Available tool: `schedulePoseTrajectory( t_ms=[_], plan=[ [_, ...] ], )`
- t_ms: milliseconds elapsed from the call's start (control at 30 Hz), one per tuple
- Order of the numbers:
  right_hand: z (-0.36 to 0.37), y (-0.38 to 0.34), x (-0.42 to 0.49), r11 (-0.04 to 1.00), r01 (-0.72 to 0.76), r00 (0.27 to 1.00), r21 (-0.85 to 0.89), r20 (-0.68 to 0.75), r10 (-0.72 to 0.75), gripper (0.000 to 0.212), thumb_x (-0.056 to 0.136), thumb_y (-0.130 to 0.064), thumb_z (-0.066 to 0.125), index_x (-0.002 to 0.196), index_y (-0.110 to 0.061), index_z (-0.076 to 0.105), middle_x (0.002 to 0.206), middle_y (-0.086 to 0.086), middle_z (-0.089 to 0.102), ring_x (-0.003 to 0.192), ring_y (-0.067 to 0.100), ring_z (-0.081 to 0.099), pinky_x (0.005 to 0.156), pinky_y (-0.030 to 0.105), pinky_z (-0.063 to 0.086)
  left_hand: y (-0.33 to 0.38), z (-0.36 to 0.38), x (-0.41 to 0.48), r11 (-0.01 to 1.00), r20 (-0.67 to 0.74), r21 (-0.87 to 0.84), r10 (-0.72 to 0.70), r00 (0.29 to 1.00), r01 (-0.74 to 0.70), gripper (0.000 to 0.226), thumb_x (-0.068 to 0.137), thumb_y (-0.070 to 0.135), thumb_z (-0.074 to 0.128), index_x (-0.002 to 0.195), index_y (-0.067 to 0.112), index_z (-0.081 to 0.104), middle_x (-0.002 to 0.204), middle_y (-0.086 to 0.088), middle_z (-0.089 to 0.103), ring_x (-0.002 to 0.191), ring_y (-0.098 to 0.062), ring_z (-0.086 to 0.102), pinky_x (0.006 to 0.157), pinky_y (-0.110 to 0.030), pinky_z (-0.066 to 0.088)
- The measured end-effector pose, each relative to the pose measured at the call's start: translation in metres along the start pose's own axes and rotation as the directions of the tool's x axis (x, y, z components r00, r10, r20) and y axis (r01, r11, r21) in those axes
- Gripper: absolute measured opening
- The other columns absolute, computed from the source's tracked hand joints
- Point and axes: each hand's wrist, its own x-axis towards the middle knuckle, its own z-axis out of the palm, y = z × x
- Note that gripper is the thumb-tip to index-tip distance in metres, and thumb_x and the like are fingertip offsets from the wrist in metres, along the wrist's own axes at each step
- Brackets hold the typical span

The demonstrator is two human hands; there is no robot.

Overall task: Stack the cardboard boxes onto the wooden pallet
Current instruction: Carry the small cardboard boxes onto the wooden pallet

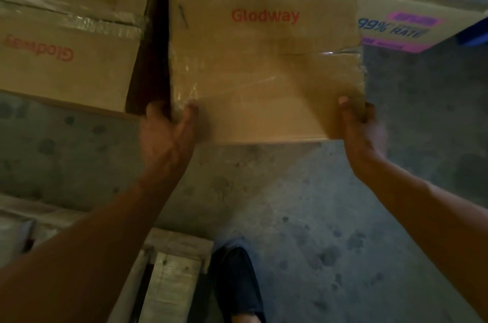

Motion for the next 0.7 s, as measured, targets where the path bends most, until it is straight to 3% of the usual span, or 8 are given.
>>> schedulePoseTrajectory(
  t_ms=[100,200,333,400,467,533,600,700],
  plan=[
    [-0.024,0.009,0.012,1.000,-0.006,0.986,0.017,0.168,0.003,0.080,0.081,-0.078,0.052,0.144,-0.031,0.045,0.135,0.004,0.058,0.118,0.031,0.057,0.102,0.049,0.047,-0.012,0.005,-0.014,0.912,0.238,-0.363,-0.108,0.965,0.192,0.063,0.082,0.059,0.068,0.132,0.025,0.049,0.119,0.004,0.062,0.099,-0.012,0.065,0.077,-0.032,0.054],
    [-0.029,0.012,0.022,0.996,0.043,0.965,0.076,0.253,-0.061,0.074,0.085,-0.067,0.059,0.149,-0.034,0.040,0.137,-0.001,0.056,0.118,0.024,0.056,0.102,0.044,0.047,-0.011,0.018,-0.028,0.812,0.339,-0.503,-0.130,0.932,0.296,0.058,0.082,0.051,0.070,0.133,0.035,0.046,0.112,0.016,0.062,0.077,0.010,0.067,0.055,-0.017,0.049],
    [-0.044,0.006,0.032,0.986,0.062,0.945,0.152,0.310,-0.107,0.066,0.087,-0.060,0.063,0.146,-0.040,0.041,0.110,-0.017,0.061,0.097,0.009,0.061,0.080,0.022,0.045,-0.012,0.025,-0.059,0.803,0.295,-0.553,-0.061,0.954,0.222,0.056,0.084,0.039,0.071,0.135,0.038,0.048,0.116,0.015,0.066,0.090,0.005,0.067,0.055,-0.010,0.051],
    [-0.057,0.000,0.038,0.983,0.120,0.914,0.136,0.372,-0.163,0.065,0.086,-0.061,0.063,0.145,-0.045,0.041,0.100,-0.026,0.058,0.088,-0.004,0.056,0.073,0.018,0.043,-0.010,0.025,-0.078,0.755,0.220,-0.631,-0.045,0.974,0.177,0.057,0.081,0.036,0.073,0.133,0.039,0.049,0.109,0.018,0.070,0.088,0.006,0.068,0.051,-0.011,0.052],
    [-0.077,-0.006,0.043,0.980,0.143,0.885,0.136,0.426,-0.188,0.061,0.083,-0.063,0.065,0.139,-0.052,0.044,0.099,-0.032,0.058,0.093,-0.003,0.057,0.081,0.025,0.047,0.000,0.025,-0.104,0.690,0.196,-0.699,-0.068,0.978,0.188,0.061,0.080,0.041,0.075,0.133,0.049,0.046,0.106,0.029,0.069,0.090,0.004,0.069,0.051,-0.021,0.053],
    [-0.094,-0.017,0.043,0.979,0.130,0.857,0.159,0.478,-0.191,0.060,0.078,-0.065,0.069,0.133,-0.058,0.046,0.108,-0.026,0.062,0.102,0.013,0.062,0.086,0.042,0.053,0.005,0.024,-0.129,0.633,0.187,-0.747,-0.093,0.978,0.203,0.060,0.078,0.038,0.078,0.127,0.056,0.048,0.102,0.032,0.069,0.087,0.003,0.069,0.052,-0.025,0.055],
    [-0.114,-0.022,0.042,0.982,0.094,0.830,0.162,0.531,-0.167,0.063,0.074,-0.065,0.073,0.131,-0.060,0.047,0.116,-0.017,0.064,0.103,0.022,0.063,0.074,0.049,0.058,0.008,0.026,-0.153,0.553,0.185,-0.807,-0.098,0.978,0.208,0.062,0.077,0.025,0.078,0.126,0.053,0.052,0.103,0.026,0.071,0.089,-0.001,0.071,0.057,-0.029,0.058],
    [-0.138,-0.023,0.030,0.979,0.120,0.797,0.162,0.573,-0.193,0.051,0.064,-0.062,0.081,0.108,-0.068,0.055,0.097,-0.028,0.065,0.092,0.013,0.063,0.051,0.036,0.057,0.014,0.025,-0.188,0.517,0.128,-0.838,-0.131,0.983,0.178,0.086,0.069,0.018,0.081,0.141,0.044,0.043,0.098,0.025,0.072,0.091,-0.001,0.070,0.068,-0.030,0.060]
  ],
)
